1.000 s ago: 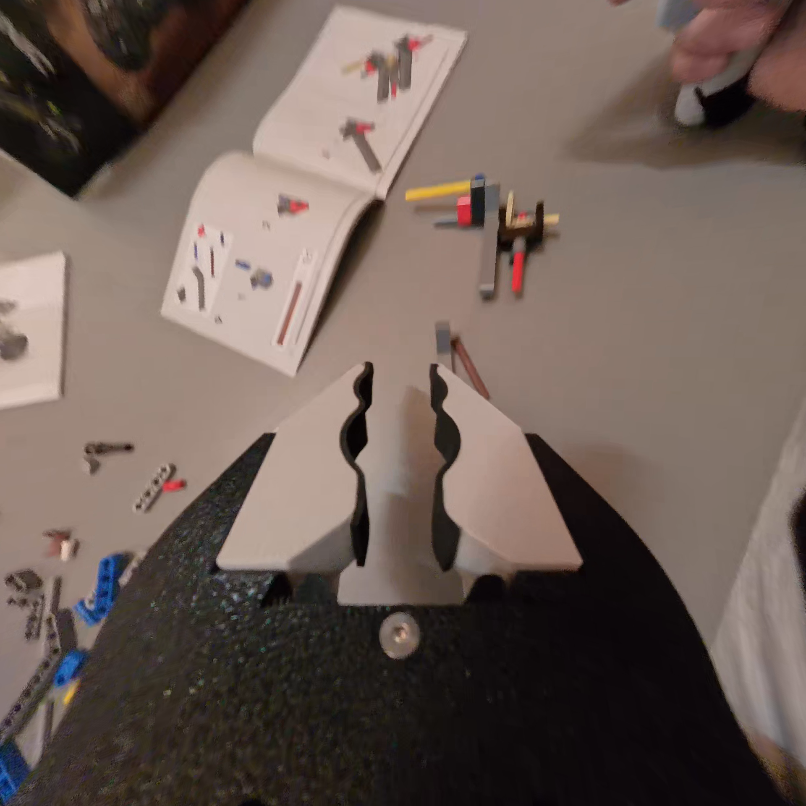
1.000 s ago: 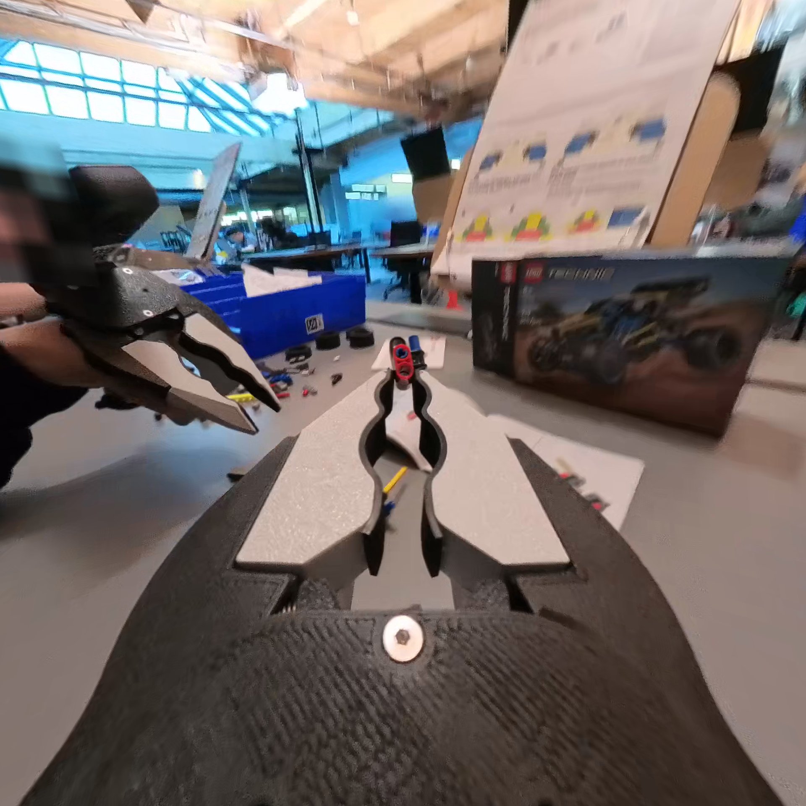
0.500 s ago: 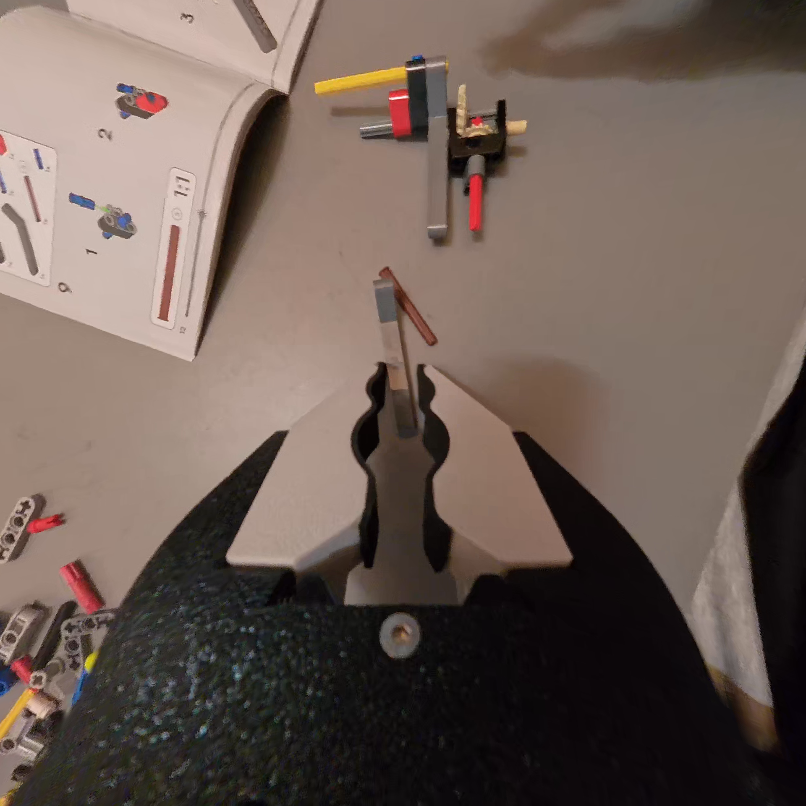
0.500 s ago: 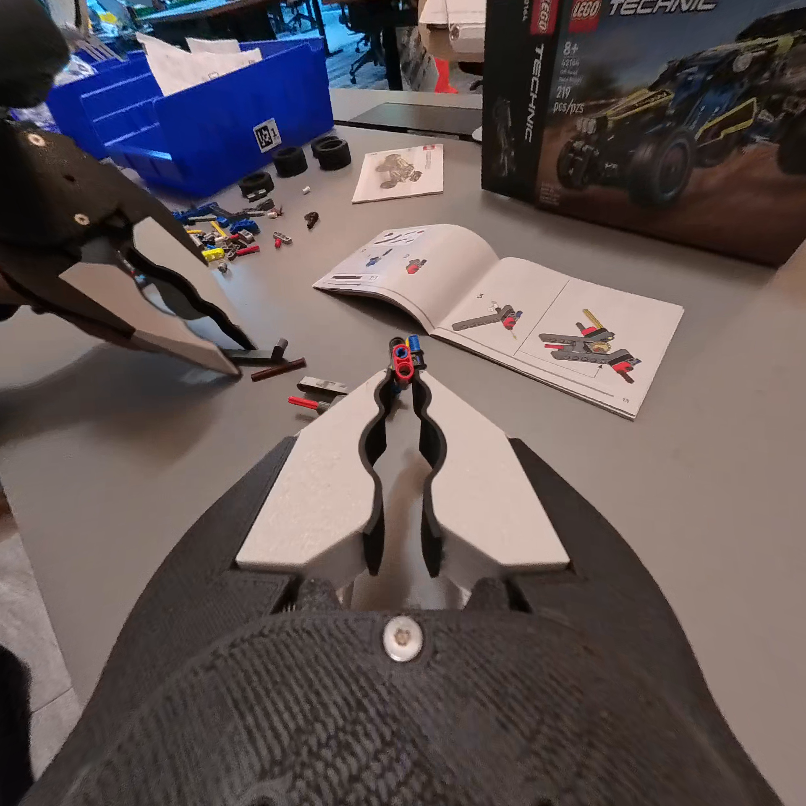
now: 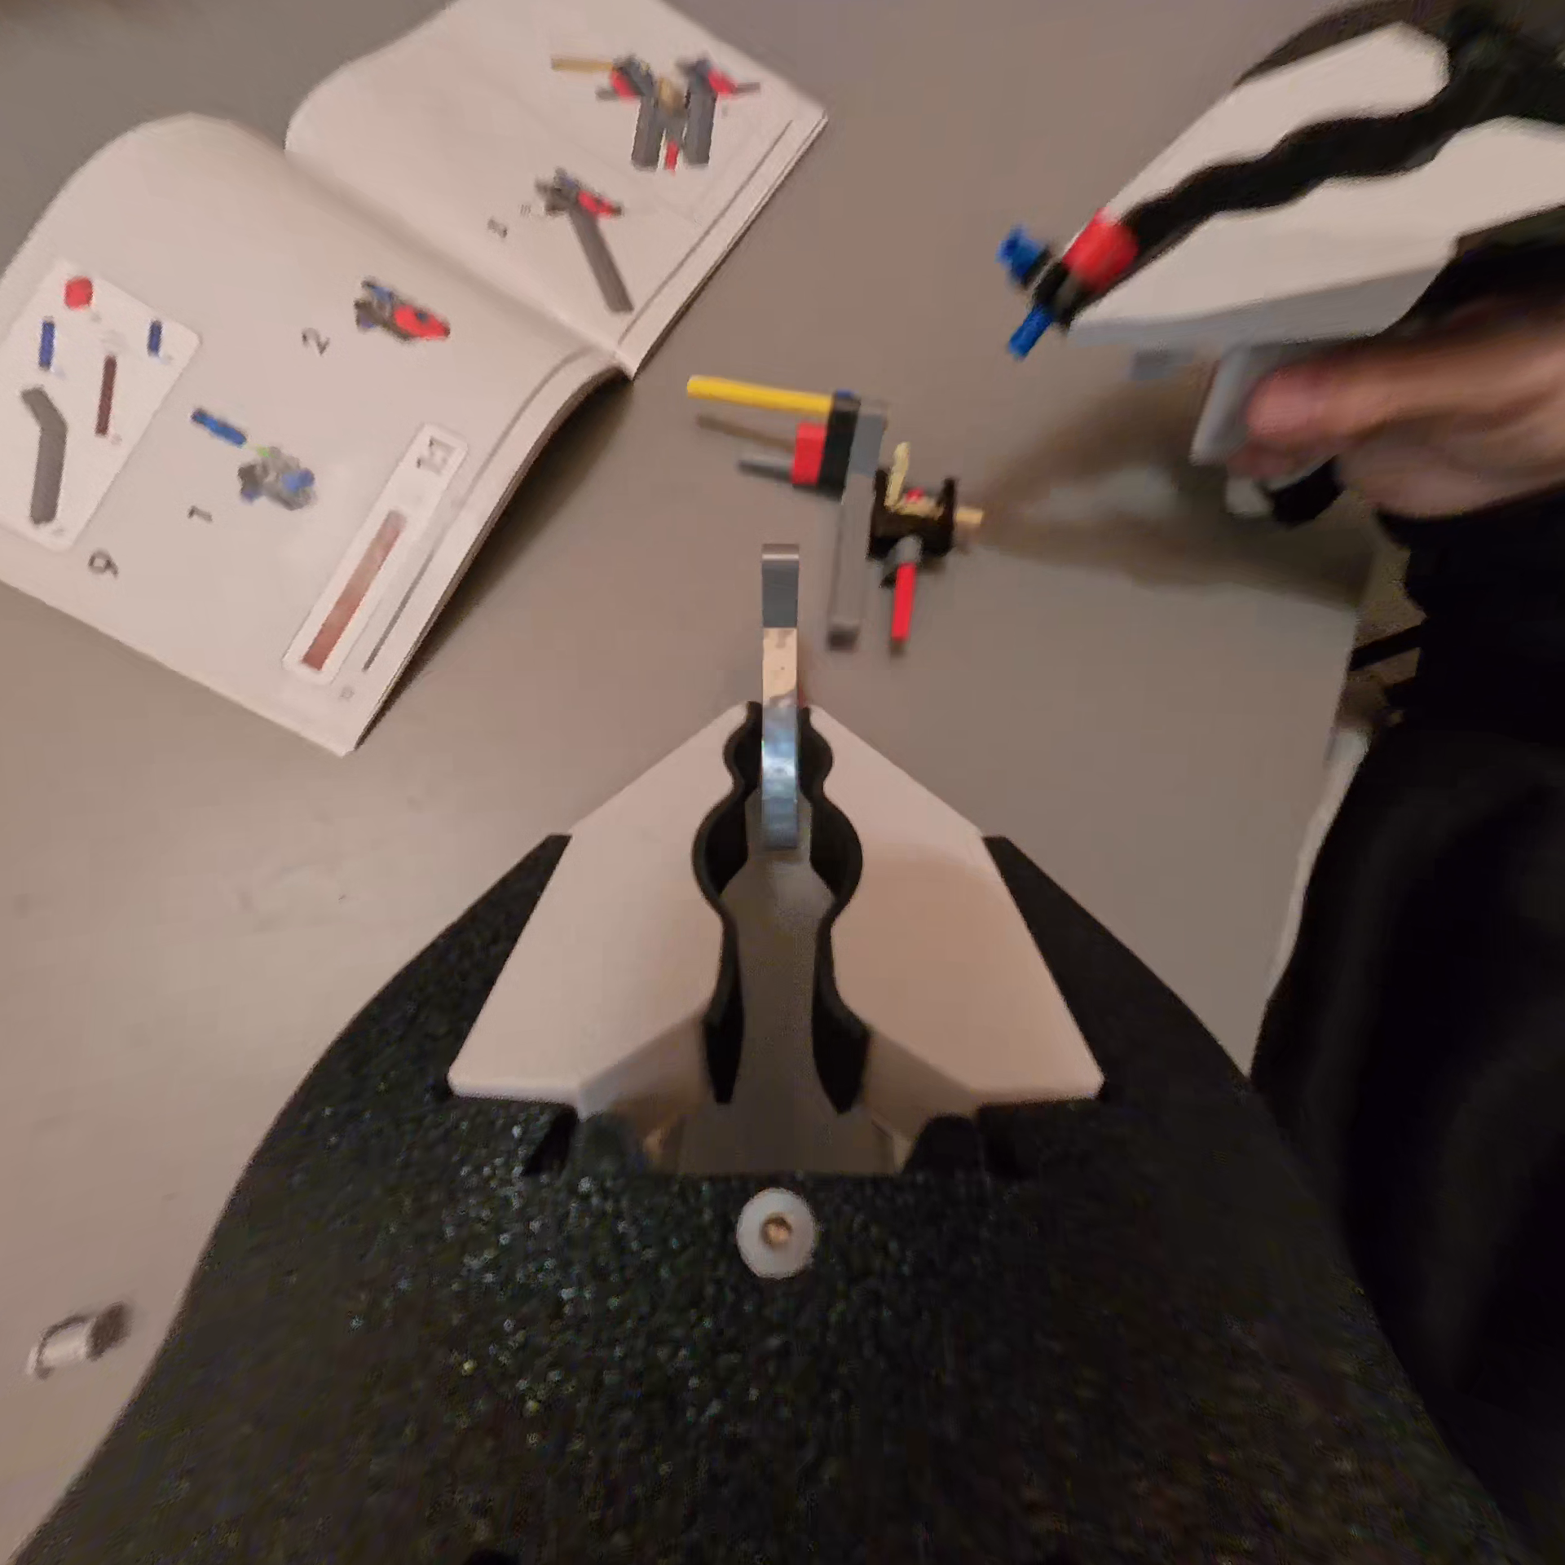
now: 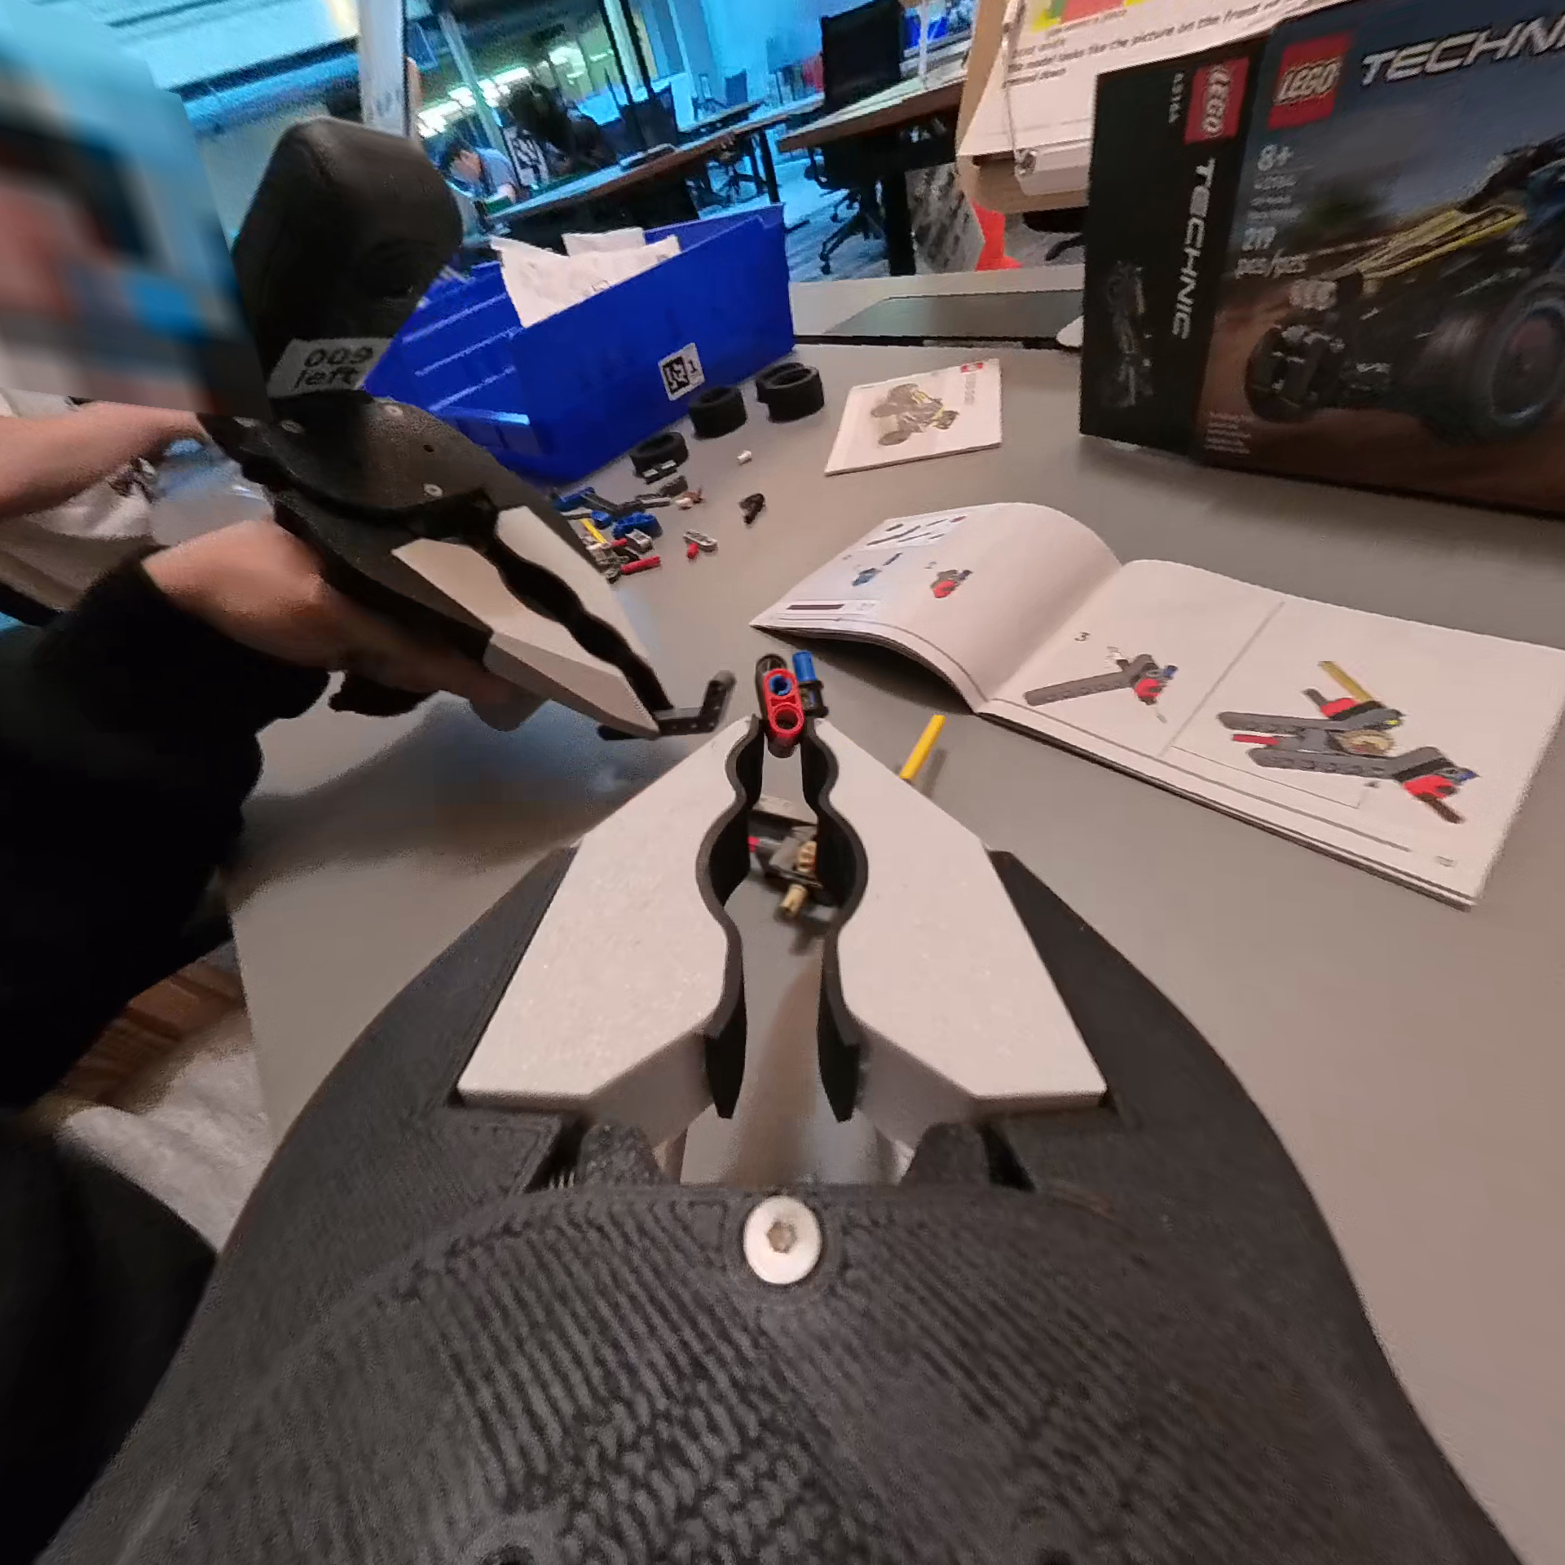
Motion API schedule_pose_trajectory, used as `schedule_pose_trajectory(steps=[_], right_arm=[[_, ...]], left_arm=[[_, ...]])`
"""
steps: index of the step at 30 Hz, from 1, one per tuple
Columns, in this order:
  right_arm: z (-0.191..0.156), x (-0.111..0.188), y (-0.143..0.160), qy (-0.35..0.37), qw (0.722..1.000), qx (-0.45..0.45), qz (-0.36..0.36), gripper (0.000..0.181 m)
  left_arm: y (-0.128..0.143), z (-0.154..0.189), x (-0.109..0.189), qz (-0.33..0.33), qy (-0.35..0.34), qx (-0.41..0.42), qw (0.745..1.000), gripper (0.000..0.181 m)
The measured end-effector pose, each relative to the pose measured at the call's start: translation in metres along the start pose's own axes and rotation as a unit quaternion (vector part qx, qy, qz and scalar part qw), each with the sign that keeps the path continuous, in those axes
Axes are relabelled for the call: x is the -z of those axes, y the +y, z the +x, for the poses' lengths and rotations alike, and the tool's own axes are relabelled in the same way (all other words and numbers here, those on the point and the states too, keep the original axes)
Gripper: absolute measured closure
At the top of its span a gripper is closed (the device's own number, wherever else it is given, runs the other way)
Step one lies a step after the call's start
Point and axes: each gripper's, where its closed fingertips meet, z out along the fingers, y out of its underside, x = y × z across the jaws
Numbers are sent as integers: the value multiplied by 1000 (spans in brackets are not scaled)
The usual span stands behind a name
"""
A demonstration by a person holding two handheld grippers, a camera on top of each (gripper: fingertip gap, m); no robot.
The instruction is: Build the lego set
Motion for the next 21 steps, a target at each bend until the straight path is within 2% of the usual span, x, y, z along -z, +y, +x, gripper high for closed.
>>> schedule_pose_trajectory(steps=[1, 4, 8, 17, 21], right_arm=[[-4, -1, -1, -9, 1000, -10, 4, 175], [-10, -3, -8, -21, 998, -53, 41, 175], [-11, -4, -8, -10, 997, -59, 45, 175], [-12, -8, 5, 2, 999, -34, -5, 175], [-17, -11, 9, 1, 999, -34, -16, 175]], left_arm=[[-6, 5, 0, 12, 6, 0, 1000, 176], [-18, 21, 0, 42, 37, 15, 998, 176], [-26, 28, -3, 66, 68, 56, 994, 176], [-3, -2, 10, 38, 29, 113, 992, 176], [12, -4, 7, 18, 59, 153, 986, 176]])
